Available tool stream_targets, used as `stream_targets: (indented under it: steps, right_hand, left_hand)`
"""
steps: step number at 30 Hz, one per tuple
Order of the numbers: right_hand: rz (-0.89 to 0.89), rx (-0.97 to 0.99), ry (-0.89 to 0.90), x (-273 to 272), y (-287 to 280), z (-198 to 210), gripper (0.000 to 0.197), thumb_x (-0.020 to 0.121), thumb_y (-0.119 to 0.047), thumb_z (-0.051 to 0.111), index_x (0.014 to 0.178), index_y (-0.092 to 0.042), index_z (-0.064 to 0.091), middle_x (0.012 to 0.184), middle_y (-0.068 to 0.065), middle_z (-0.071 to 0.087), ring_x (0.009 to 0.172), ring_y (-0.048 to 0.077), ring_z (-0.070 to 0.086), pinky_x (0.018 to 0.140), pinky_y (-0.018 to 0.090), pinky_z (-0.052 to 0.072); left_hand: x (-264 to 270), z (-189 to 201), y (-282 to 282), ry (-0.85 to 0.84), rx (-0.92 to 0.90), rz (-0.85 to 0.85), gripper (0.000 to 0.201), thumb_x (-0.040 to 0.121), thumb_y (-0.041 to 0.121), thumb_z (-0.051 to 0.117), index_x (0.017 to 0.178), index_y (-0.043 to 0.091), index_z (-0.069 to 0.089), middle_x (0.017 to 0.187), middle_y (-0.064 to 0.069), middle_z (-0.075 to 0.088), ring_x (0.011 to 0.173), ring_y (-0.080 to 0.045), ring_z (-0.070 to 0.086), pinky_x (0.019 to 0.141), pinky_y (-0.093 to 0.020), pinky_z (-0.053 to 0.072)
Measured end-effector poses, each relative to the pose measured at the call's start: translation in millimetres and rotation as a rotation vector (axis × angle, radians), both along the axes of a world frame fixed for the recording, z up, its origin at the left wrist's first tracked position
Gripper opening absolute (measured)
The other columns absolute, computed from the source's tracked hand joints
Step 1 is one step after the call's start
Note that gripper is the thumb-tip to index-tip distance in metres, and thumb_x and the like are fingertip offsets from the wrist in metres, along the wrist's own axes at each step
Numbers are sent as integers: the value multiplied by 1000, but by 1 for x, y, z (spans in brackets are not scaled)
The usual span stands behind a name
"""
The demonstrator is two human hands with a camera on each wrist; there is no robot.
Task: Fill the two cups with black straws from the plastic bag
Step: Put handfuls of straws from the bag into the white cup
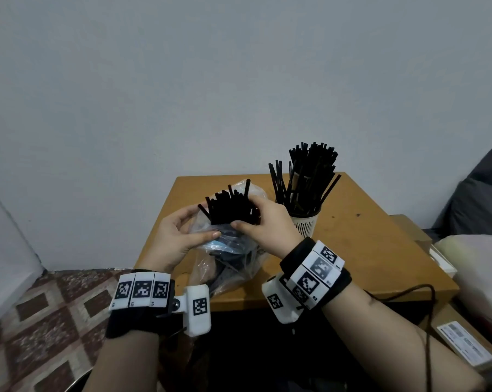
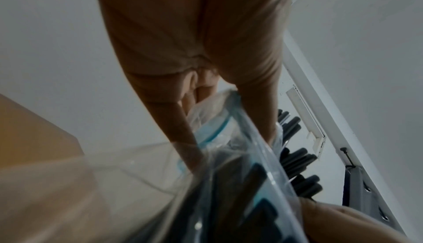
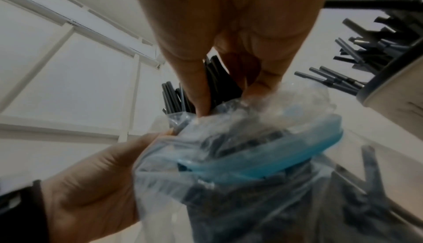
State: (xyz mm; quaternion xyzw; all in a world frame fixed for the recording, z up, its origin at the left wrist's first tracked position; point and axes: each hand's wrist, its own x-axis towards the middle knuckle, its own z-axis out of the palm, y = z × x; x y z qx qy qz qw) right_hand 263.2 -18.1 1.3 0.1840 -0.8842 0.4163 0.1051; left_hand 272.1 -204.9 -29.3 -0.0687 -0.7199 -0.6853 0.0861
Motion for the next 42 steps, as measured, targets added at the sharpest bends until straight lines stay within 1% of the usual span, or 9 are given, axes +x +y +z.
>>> stream_targets:
  steps: [3, 6, 9, 13, 21, 24, 30, 37, 42]
  right_hand:
    - [-10, -56, 10, -6, 3, -3, 35, 82, -25, 72, 115, -18, 64, 108, -4, 68, 98, 6, 60, 76, 6, 40]
    - [-29, -107, 68, -8, 7, -5, 23, 84, -26, 69, 106, -17, 67, 98, -5, 69, 87, 1, 58, 69, 2, 40]
    - [-46, -233, 137, -5, 10, -4, 18, 87, -25, 67, 103, -19, 66, 94, -9, 67, 85, -1, 60, 75, 7, 44]
    - [-81, -280, 275, -3, 14, 2, 17, 89, -29, 64, 101, -18, 66, 92, -11, 66, 86, -1, 61, 76, 12, 48]
    - [-104, -396, 441, -8, 24, 14, 23, 91, -23, 62, 112, -14, 62, 93, -6, 68, 88, 2, 64, 79, 22, 55]
    - [-116, -383, 505, -9, 27, 16, 15, 91, -22, 62, 103, -12, 63, 82, -15, 61, 76, -3, 61, 69, 14, 51]
    - [-150, -293, 613, -17, 36, 29, 13, 90, -20, 62, 92, -7, 62, 71, -19, 54, 67, -3, 57, 59, 8, 44]
    - [-189, -269, 686, -32, 48, 63, 18, 90, -23, 62, 93, -5, 64, 73, -2, 65, 65, 13, 61, 62, 30, 52]
    - [-164, -242, 642, -40, 51, 82, 17, 89, -24, 63, 95, -7, 65, 78, -1, 68, 72, 10, 62, 69, 30, 53]
  left_hand:
    - [-2, -1, -1, -5, 25, -14, 56, 65, -14, 75, 115, 10, 62, 98, 8, 74, 91, -2, 69, 70, -16, 54]
    - [-5, -2, 0, 5, 55, -8, 55, 62, -7, 78, 108, 20, 64, 107, 4, 71, 95, -5, 69, 75, -20, 56]
    - [-7, -3, 2, -2, 75, 5, 55, 56, 2, 81, 105, 23, 65, 104, 4, 72, 97, -8, 69, 82, -25, 57]
    - [-6, -2, 8, 3, 98, 7, 48, 58, 1, 78, 96, 26, 62, 82, 21, 73, 84, 3, 69, 75, -19, 57]
    - [-7, 0, 11, -9, 141, -7, 61, 53, 9, 81, 111, 17, 66, 110, -6, 70, 101, -25, 69, 87, -41, 57]
    - [-9, -1, 12, 4, 128, 6, 60, 52, 11, 82, 109, 20, 66, 110, -3, 70, 105, -23, 67, 90, -41, 55]
    - [-9, 1, 16, 9, 143, 10, 65, 52, 8, 80, 115, 13, 63, 100, 2, 71, 90, -15, 72, 81, -34, 59]
    - [-15, 5, 18, 8, 169, 15, 68, 51, 12, 81, 117, 13, 63, 109, -5, 68, 94, -21, 70, 81, -37, 59]
    - [-16, 5, 20, 1, 186, 23, 69, 50, 14, 82, 117, 13, 63, 114, -6, 66, 100, -23, 69, 83, -39, 58]
